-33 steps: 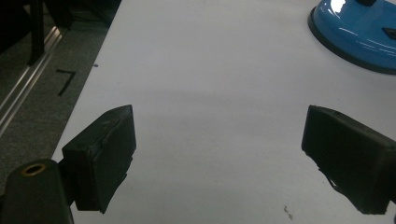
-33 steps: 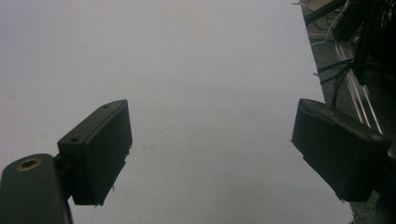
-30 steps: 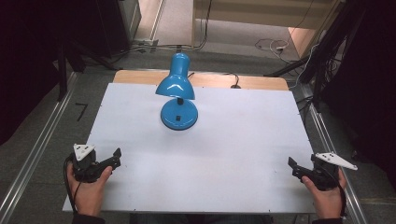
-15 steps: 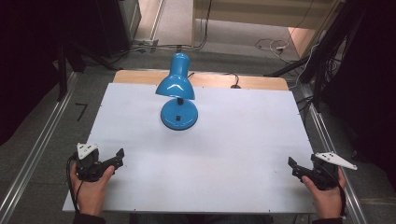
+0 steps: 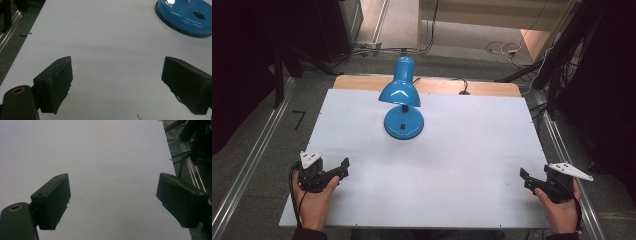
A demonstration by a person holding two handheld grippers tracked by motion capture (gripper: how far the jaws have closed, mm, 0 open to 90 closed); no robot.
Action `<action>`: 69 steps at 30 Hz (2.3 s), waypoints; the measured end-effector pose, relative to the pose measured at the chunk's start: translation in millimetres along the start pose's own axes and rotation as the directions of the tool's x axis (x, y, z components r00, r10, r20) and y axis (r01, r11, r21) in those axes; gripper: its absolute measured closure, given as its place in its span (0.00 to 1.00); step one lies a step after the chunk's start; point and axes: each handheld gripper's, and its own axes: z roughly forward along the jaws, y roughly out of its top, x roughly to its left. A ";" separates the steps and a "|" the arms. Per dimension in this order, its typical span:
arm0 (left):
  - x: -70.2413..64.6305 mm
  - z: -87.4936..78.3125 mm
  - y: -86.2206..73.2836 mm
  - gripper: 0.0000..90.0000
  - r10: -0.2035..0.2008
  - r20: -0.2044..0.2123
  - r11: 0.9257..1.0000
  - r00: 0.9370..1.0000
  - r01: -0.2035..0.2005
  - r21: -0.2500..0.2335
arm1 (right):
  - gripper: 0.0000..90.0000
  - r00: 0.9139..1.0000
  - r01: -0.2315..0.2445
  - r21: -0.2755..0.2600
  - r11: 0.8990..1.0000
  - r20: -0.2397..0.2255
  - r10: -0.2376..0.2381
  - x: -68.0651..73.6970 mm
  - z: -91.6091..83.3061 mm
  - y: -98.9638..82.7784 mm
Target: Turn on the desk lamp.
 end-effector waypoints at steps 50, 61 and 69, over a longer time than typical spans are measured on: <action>-39.1 30.4 23.9 0.16 0.032 0.067 0.999 0.997 -0.029 -0.035 | 0.12 1.000 0.000 0.009 1.000 -0.004 0.000 2.4 4.9 1.3; -47.7 37.2 29.0 0.18 0.050 0.083 0.998 0.995 -0.047 -0.040 | 0.12 1.000 0.001 0.003 1.000 -0.005 -0.001 3.2 4.3 2.0; -51.3 40.9 35.1 0.19 0.052 0.092 0.998 0.994 -0.048 -0.046 | 0.12 1.000 0.005 0.008 1.000 -0.007 -0.005 3.8 5.0 2.2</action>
